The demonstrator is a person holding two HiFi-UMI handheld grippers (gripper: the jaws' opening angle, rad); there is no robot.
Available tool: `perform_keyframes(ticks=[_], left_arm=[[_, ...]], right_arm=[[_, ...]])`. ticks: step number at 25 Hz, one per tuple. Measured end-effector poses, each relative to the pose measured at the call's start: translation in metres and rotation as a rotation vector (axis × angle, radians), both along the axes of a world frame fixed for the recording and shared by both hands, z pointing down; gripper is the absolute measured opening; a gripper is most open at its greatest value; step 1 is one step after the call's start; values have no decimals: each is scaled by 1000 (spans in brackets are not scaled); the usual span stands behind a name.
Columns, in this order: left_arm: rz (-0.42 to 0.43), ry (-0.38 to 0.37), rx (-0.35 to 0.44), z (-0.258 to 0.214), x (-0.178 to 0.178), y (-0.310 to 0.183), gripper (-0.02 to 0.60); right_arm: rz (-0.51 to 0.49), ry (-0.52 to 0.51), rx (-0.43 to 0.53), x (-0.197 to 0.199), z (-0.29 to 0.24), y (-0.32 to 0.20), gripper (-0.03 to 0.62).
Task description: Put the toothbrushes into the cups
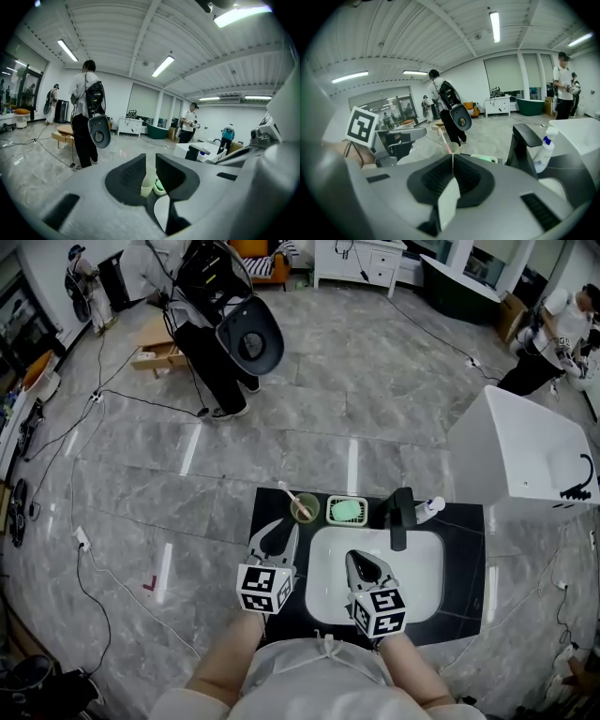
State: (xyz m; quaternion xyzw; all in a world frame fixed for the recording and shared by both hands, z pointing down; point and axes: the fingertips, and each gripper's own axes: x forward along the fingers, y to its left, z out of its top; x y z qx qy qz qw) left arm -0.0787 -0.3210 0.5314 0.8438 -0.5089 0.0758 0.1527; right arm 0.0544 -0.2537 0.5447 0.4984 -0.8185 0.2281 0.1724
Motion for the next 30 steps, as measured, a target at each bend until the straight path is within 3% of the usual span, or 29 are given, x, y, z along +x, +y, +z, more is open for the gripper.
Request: perform_keyframes(ticks=[4, 9, 20, 30], left_arm=[[32, 13, 63, -33, 8, 18, 40], [68, 37, 77, -53, 18, 42, 25], [96, 36, 37, -49, 26, 71, 20], [96, 39, 12, -47, 32, 74, 20]], right_arm=[[8, 5, 38, -1, -9, 4, 28], [23, -17, 74, -2, -19, 7, 28], [4, -41, 157, -9, -44, 13, 27], [-22, -15, 163, -11, -44, 19, 26]])
